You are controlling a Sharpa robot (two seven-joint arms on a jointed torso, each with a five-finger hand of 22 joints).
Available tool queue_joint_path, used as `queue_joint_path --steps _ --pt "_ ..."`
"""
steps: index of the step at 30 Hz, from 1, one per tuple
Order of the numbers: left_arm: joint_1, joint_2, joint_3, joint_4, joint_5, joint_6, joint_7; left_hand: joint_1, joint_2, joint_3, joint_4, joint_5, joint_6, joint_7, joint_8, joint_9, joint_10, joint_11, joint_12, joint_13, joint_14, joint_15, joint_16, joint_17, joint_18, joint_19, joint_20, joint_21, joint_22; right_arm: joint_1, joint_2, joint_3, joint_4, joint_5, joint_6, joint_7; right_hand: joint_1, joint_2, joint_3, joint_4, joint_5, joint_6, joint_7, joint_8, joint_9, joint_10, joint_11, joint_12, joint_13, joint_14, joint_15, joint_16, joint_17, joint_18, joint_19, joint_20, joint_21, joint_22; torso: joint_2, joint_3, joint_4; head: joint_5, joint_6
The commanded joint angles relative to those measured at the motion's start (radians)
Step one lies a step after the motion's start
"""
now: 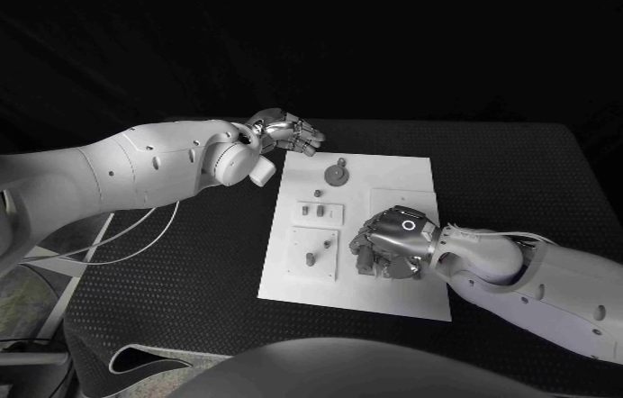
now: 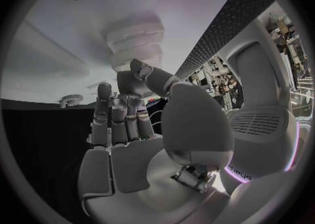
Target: Assemble the parts on the task board
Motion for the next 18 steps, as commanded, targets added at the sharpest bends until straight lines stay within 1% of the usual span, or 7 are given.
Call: queue_joint_path --steps 1,4,13,18 --pt "0.001 0.001 0.001 0.002 -0.004 0.015 0.005 -0.012 -0.001 -0.007 -0.001 -0.002 -0.007 0.000 0.002 -0.001 -0.010 0.000 -0.005 -0.002 -0.005 0.003 -0.006 0.001 -0.007 -0.006 0.001 0.002 -0.001 -0.007 -0.002 -0.004 -0.002 -0.005 0.038 0.003 0.011 0.000 0.007 -0.001 0.002 0.041 0.041 0.003 0.003 -0.006 0.002 0.004 -0.001 -0.007 0.003 0.001 -0.001 0.005 -0.007 0.003 -0.006 0.013 0.000 0.0003 -0.0007 0.000 -0.001" --pt "0.001 0.001 0.001 0.001 -0.004 0.015 0.006 -0.011 -0.001 -0.007 -0.001 -0.002 -0.007 0.000 0.002 -0.001 -0.010 0.000 -0.004 -0.002 -0.005 0.003 -0.006 0.001 -0.007 -0.006 0.001 0.002 -0.001 -0.008 -0.003 -0.004 0.000 -0.005 0.038 0.004 0.012 0.000 0.007 -0.001 0.002 0.049 0.040 0.008 0.005 -0.008 0.002 0.006 -0.003 -0.010 0.004 0.002 -0.002 0.005 -0.009 0.005 -0.007 0.013 0.000 0.0007 -0.0013 0.000 -0.001" --pt "0.001 0.002 0.000 0.000 -0.004 0.017 0.005 -0.011 0.000 -0.007 0.000 -0.002 -0.007 0.000 0.002 -0.001 -0.010 0.000 -0.004 -0.002 -0.005 0.003 -0.006 0.002 -0.007 -0.006 0.001 0.002 -0.002 -0.012 -0.006 -0.004 0.009 -0.001 0.039 0.006 0.013 -0.001 0.007 -0.001 0.002 0.048 0.040 0.008 0.004 -0.009 0.002 0.008 -0.004 -0.011 0.005 0.003 -0.003 0.005 -0.009 0.006 -0.007 0.014 0.000 0.0008 -0.0008 0.000 -0.002" --pt "0.001 0.002 0.000 0.000 -0.004 0.017 0.005 -0.011 0.000 -0.007 0.000 -0.002 -0.007 0.000 0.002 -0.001 -0.010 0.000 -0.004 -0.002 -0.005 0.003 -0.006 0.002 -0.007 -0.006 0.002 0.002 -0.002 -0.013 -0.008 -0.004 0.008 0.001 0.039 0.007 0.014 0.000 0.007 -0.001 0.002 0.048 0.040 0.008 0.004 -0.010 0.001 0.008 -0.004 -0.011 0.006 0.004 -0.003 0.005 -0.010 0.006 -0.007 0.014 0.000 0.0003 -0.0009 -0.001 -0.002"
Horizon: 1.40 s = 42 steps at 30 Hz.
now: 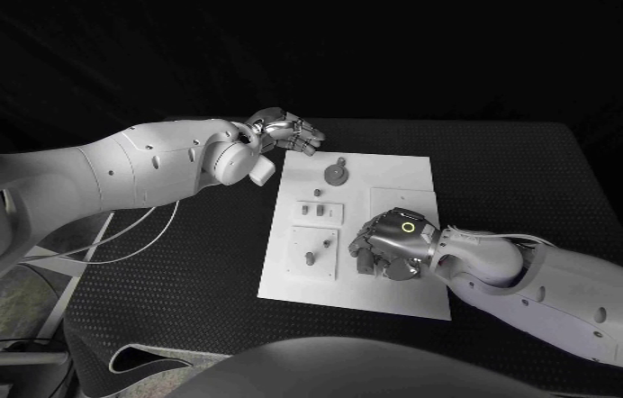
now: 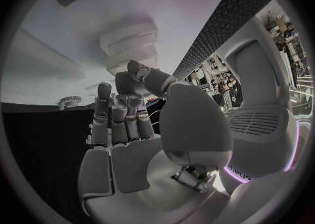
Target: Assemble the parts on the task board
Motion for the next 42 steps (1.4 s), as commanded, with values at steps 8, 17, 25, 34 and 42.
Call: queue_joint_path --steps 8,17,25,34,42 --pt "0.001 0.001 0.000 0.001 -0.003 0.017 0.005 -0.011 0.000 -0.007 -0.001 -0.002 -0.007 0.000 0.002 -0.001 -0.007 -0.003 -0.004 -0.001 -0.005 0.004 -0.007 0.002 -0.007 -0.006 0.002 0.002 -0.002 -0.009 -0.005 -0.004 -0.005 -0.001 0.039 0.005 0.008 0.001 0.007 -0.001 0.002 0.046 0.042 0.005 0.003 -0.007 -0.002 0.005 -0.002 -0.007 0.001 0.005 -0.001 0.006 -0.007 0.003 -0.007 0.014 0.000 -0.0006 0.0007 -0.001 0.000" --pt "0.001 0.000 0.000 0.002 -0.006 0.017 0.004 -0.011 0.000 -0.008 -0.001 -0.002 -0.008 0.000 0.003 -0.001 -0.007 -0.003 -0.004 -0.001 -0.005 0.004 -0.007 0.003 -0.007 -0.007 0.002 0.002 -0.002 -0.012 -0.005 -0.004 -0.020 0.002 0.041 0.003 0.008 0.000 0.007 -0.001 0.002 0.043 0.042 0.004 0.003 -0.009 -0.002 0.006 -0.003 -0.009 0.003 0.006 -0.002 0.006 -0.008 0.004 -0.007 0.014 0.000 -0.0004 0.0016 -0.002 0.000" --pt "0.001 0.000 0.000 0.002 -0.006 0.019 0.004 -0.011 0.000 -0.008 0.000 -0.002 -0.008 0.000 0.003 -0.001 -0.007 -0.003 -0.004 -0.002 -0.005 0.004 -0.007 0.003 -0.006 -0.007 0.002 0.002 -0.002 -0.012 -0.006 -0.004 -0.036 -0.002 0.070 -0.016 0.011 -0.016 0.012 0.000 0.002 -0.041 0.039 -0.037 -0.018 -0.063 0.006 -0.019 -0.028 -0.057 0.020 -0.014 -0.019 -0.001 -0.048 0.018 -0.034 0.006 0.000 -0.0007 0.0004 -0.003 0.000" --pt "0.001 0.000 0.000 0.002 -0.014 0.019 0.004 -0.005 -0.005 -0.008 -0.003 -0.003 -0.008 -0.001 0.004 -0.001 -0.007 -0.004 -0.003 -0.002 -0.005 0.004 -0.008 0.005 -0.006 -0.008 0.002 0.003 -0.002 -0.013 -0.009 -0.004 -0.035 -0.002 0.073 -0.016 0.016 -0.029 0.013 0.000 0.002 -0.077 0.030 -0.051 -0.029 -0.083 0.009 -0.021 -0.041 -0.077 0.033 -0.016 -0.025 -0.002 -0.060 0.024 -0.045 0.004 0.000 -0.0003 0.0006 -0.005 0.000" --pt "0.001 -0.001 0.000 0.001 -0.014 0.018 0.003 -0.004 -0.006 -0.008 -0.003 -0.004 -0.008 -0.001 0.004 -0.001 -0.007 -0.004 -0.003 -0.002 -0.005 0.004 -0.008 0.006 -0.006 -0.008 0.002 0.003 -0.002 -0.013 -0.013 -0.004 -0.028 -0.002 0.077 -0.017 0.020 -0.030 0.016 0.000 0.002 -0.082 0.028 -0.052 -0.031 -0.087 0.011 -0.019 -0.044 -0.082 0.037 -0.015 -0.027 -0.001 -0.062 0.026 -0.047 0.003 0.000 -0.0005 0.0010 -0.006 0.000"
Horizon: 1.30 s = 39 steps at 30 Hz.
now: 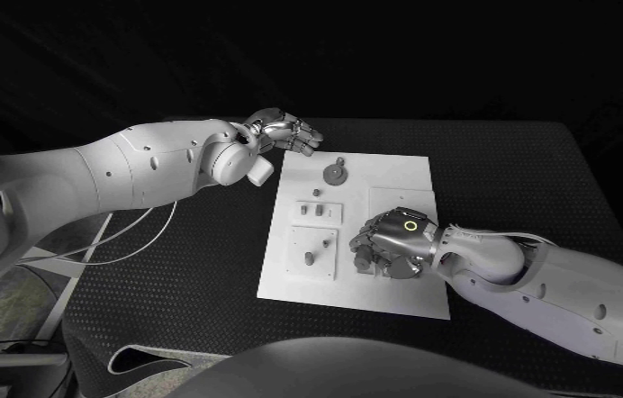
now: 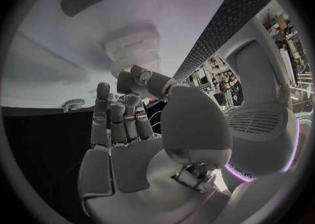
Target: Assemble the parts on the task board
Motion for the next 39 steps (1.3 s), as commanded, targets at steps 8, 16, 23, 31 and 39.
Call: queue_joint_path --steps 8,16,23,31,39 --pt "0.001 0.001 0.000 0.001 -0.005 0.013 0.006 -0.003 -0.006 -0.006 -0.001 -0.004 -0.008 -0.001 0.004 -0.001 -0.003 0.000 -0.003 -0.001 -0.005 0.004 -0.005 0.002 -0.006 -0.008 0.002 0.003 -0.002 -0.009 -0.013 -0.008 -0.006 -0.024 0.066 -0.037 0.012 -0.011 0.017 0.000 -0.002 -0.010 -0.003 0.001 -0.001 -0.009 0.003 0.003 -0.006 -0.010 0.005 0.000 -0.004 0.000 -0.010 0.003 -0.006 0.003 0.000 -0.0006 0.0005 0.000 0.000" --pt "0.001 0.000 0.000 0.001 -0.006 0.012 0.006 -0.001 -0.006 -0.006 -0.001 -0.004 -0.008 -0.001 0.005 -0.001 -0.003 0.000 -0.003 -0.001 -0.005 0.004 -0.005 0.002 -0.005 -0.007 0.002 0.003 -0.002 -0.009 -0.018 -0.008 -0.007 -0.032 0.064 -0.045 0.038 -0.026 0.077 0.005 -0.002 -0.047 -0.019 -0.012 -0.015 -0.015 0.006 0.011 -0.018 -0.015 0.014 0.006 -0.012 0.002 -0.006 0.009 -0.010 0.002 0.000 -0.0010 0.0009 0.000 0.000" --pt "0.001 -0.002 0.000 0.003 -0.007 0.010 0.005 0.000 -0.007 -0.006 -0.001 -0.004 -0.007 -0.001 0.005 -0.001 -0.003 0.000 -0.002 -0.001 -0.005 0.004 -0.005 0.003 -0.005 -0.007 0.002 0.003 -0.002 -0.008 -0.022 -0.008 -0.003 -0.032 0.065 -0.049 0.042 -0.034 0.117 0.008 -0.002 -0.071 -0.030 -0.016 -0.023 -0.018 0.008 0.018 -0.027 -0.017 0.019 0.011 -0.018 0.005 -0.004 0.013 -0.009 0.004 0.000 -0.0008 -0.0002 0.002 0.000" --pt "0.001 -0.003 0.000 0.003 -0.007 0.009 0.005 0.001 -0.007 -0.006 -0.001 -0.004 -0.007 -0.001 0.005 0.000 -0.003 0.000 -0.002 -0.001 -0.005 0.004 -0.005 0.003 -0.005 -0.007 0.002 0.003 -0.002 -0.008 -0.021 -0.008 0.000 -0.028 0.064 -0.051 0.039 -0.035 0.123 0.009 -0.002 -0.077 -0.030 -0.016 -0.024 -0.018 0.008 0.021 -0.029 -0.017 0.020 0.013 -0.020 0.006 -0.003 0.014 -0.008 0.005 0.000 -0.0012 0.0008 0.000 0.000" --pt "0.001 -0.004 0.000 0.003 -0.007 0.009 0.004 0.001 -0.007 -0.006 -0.001 -0.004 -0.008 -0.001 0.005 0.000 -0.003 0.000 -0.002 -0.002 -0.005 0.004 -0.005 0.004 -0.005 -0.007 0.002 0.003 -0.002 -0.007 -0.029 -0.008 0.013 -0.028 0.035 -0.069 0.033 -0.045 0.134 0.011 -0.002 -0.142 -0.048 -0.038 -0.037 -0.021 0.008 0.030 -0.039 -0.018 0.023 0.019 -0.027 0.006 -0.001 0.014 -0.005 0.008 0.000 -0.0008 0.0005 0.000 0.001"
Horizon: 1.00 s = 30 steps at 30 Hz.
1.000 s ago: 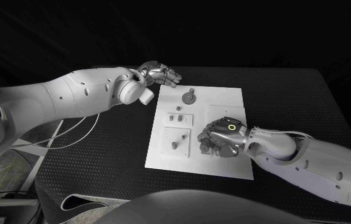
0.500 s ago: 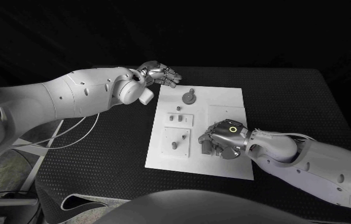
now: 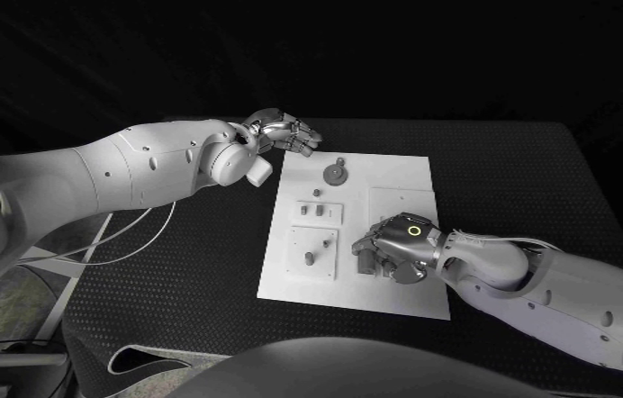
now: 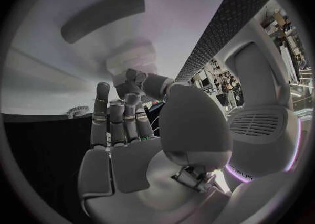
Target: Assemble the parts on the task board
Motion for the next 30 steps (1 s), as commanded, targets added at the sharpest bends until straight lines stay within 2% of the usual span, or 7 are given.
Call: queue_joint_path --steps 1,5,9,19,25,28,30 --pt "0.001 0.000 0.001 0.002 -0.003 0.009 0.006 0.001 -0.007 -0.006 -0.001 -0.004 -0.008 -0.001 0.005 0.000 -0.003 0.000 -0.002 -0.001 -0.005 0.004 -0.005 0.001 -0.005 -0.007 0.002 0.003 -0.001 0.001 -0.009 -0.001 0.002 -0.017 0.005 -0.040 -0.001 -0.016 0.007 0.000 -0.002 -0.029 -0.011 -0.011 -0.004 -0.008 0.001 0.008 -0.003 0.000 0.006 0.006 -0.003 0.006 -0.001 0.007 0.000 0.008 0.000 -0.0001 -0.0002 0.000 0.001" --pt "0.001 0.000 0.000 0.003 -0.004 0.008 0.006 0.002 -0.008 -0.007 -0.001 -0.004 -0.008 -0.001 0.005 0.000 -0.003 0.000 -0.002 -0.001 -0.005 0.004 -0.005 0.001 -0.005 -0.007 0.002 0.003 -0.001 0.006 -0.014 -0.001 0.013 -0.018 -0.007 -0.048 0.000 -0.026 0.013 0.005 -0.002 -0.077 -0.033 -0.026 -0.010 -0.009 0.002 0.013 -0.008 0.000 0.007 0.010 -0.007 0.006 0.002 0.006 0.001 0.009 0.000 0.0003 -0.0012 0.000 0.003" --pt "0.001 0.000 0.000 0.003 -0.005 0.009 0.006 0.002 -0.007 -0.006 -0.001 -0.004 -0.008 -0.001 0.005 0.000 -0.003 0.000 -0.002 -0.001 -0.005 0.004 -0.005 0.002 -0.005 -0.007 0.002 0.003 -0.001 0.011 -0.019 -0.001 0.023 -0.019 -0.012 -0.053 0.000 -0.031 0.016 0.009 -0.002 -0.103 -0.044 -0.032 -0.011 -0.010 0.001 0.016 -0.012 0.000 0.007 0.012 -0.010 0.006 0.004 0.004 0.001 0.009 0.000 0.0002 -0.0009 0.000 0.003" --pt "0.001 0.000 0.000 0.002 -0.005 0.010 0.008 0.003 -0.007 -0.007 -0.001 -0.004 -0.008 -0.001 0.006 0.000 -0.003 0.000 -0.002 -0.001 -0.005 0.004 -0.006 0.002 -0.005 -0.007 0.002 0.003 -0.001 0.028 -0.044 -0.001 0.061 0.025 -0.062 -0.036 0.004 -0.030 0.020 0.014 -0.002 -0.116 -0.046 -0.028 -0.007 -0.011 0.001 0.020 -0.016 0.002 0.007 0.015 -0.013 0.006 0.007 0.003 0.002 0.009 0.000 0.0008 -0.0013 -0.006 0.008" --pt "0.001 0.001 0.000 0.001 -0.005 0.009 0.009 0.004 -0.007 -0.007 0.000 -0.004 -0.008 -0.001 0.006 0.000 -0.003 0.000 -0.002 -0.001 -0.005 0.004 -0.006 0.003 -0.005 -0.007 0.002 0.003 -0.001 0.057 -0.081 -0.001 0.087 0.136 -0.123 -0.044 -0.003 -0.026 0.016 0.020 -0.002 -0.103 -0.012 -0.004 0.005 0.001 -0.004 0.040 -0.017 0.018 0.002 0.033 -0.014 0.006 0.028 -0.005 0.015 0.012 -0.001 0.0007 -0.0027 -0.010 0.016" --pt "0.001 0.002 0.000 0.002 -0.005 0.009 0.011 0.004 -0.007 -0.007 0.000 -0.004 -0.008 -0.001 0.006 0.000 -0.003 0.000 -0.002 -0.001 -0.005 0.004 -0.006 0.003 -0.005 -0.007 0.002 0.003 -0.001 0.083 -0.113 0.001 0.111 0.210 -0.115 -0.118 -0.043 -0.025 -0.010 0.027 -0.002 -0.091 0.028 0.010 0.011 0.006 -0.007 0.049 -0.019 0.026 0.000 0.040 -0.015 0.006 0.038 -0.008 0.022 0.014 0.000 0.0001 -0.0018 -0.015 0.020" --pt "0.001 0.002 0.000 0.002 -0.005 0.008 0.011 0.004 -0.007 -0.007 0.000 -0.004 -0.008 -0.001 0.006 0.000 -0.003 0.000 -0.002 -0.001 -0.005 0.004 -0.006 0.003 -0.005 -0.007 0.002 0.003 -0.001 0.094 -0.132 0.003 0.122 0.218 -0.081 -0.155 -0.091 -0.021 -0.041 0.045 -0.001 -0.060 0.081 0.030 0.019 0.010 -0.001 0.053 -0.020 0.032 -0.002 0.043 -0.015 0.006 0.043 -0.009 0.026 0.015 -0.001 -0.0005 -0.0027 -0.019 0.024"
